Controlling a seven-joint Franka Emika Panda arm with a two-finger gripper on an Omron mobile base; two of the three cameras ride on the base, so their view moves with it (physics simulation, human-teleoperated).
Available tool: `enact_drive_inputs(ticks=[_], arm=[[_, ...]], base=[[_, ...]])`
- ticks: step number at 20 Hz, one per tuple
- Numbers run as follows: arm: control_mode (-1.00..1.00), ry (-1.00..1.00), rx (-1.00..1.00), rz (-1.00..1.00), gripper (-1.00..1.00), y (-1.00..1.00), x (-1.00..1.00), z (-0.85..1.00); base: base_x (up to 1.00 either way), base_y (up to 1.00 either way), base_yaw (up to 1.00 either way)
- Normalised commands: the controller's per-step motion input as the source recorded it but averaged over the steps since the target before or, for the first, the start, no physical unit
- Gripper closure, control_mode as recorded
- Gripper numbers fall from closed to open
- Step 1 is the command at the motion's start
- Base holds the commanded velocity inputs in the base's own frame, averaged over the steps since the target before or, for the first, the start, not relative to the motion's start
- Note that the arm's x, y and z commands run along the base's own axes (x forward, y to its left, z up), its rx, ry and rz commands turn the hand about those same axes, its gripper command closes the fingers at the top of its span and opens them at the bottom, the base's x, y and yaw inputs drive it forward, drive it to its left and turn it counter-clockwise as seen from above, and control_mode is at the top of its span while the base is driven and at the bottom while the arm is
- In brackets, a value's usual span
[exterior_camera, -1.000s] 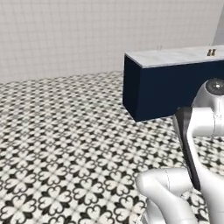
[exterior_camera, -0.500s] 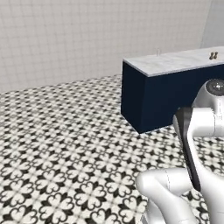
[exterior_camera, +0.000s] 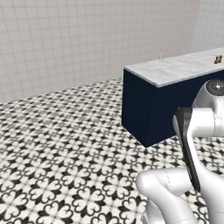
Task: Take a straw from the drawer in front and place it inside the glass cup on the dining counter.
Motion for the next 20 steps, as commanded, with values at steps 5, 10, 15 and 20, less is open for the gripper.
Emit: enact_drive_inputs(ticks=[5,10,15,20], arm=[[1.0,0.0,0.0,0.0,1.0,0.0,0.0,0.0],[1.0,0.0,0.0,0.0,1.0,0.0,0.0,0.0],[1.0,0.0,0.0,0.0,1.0,0.0,0.0,0.0],[1.0,0.0,0.0,0.0,1.0,0.0,0.0,0.0]], base=[[1.0,0.64,-0.24],[1.0,0.65,-0.25],[1.0,0.65,-0.25],[1.0,0.64,-0.26]])
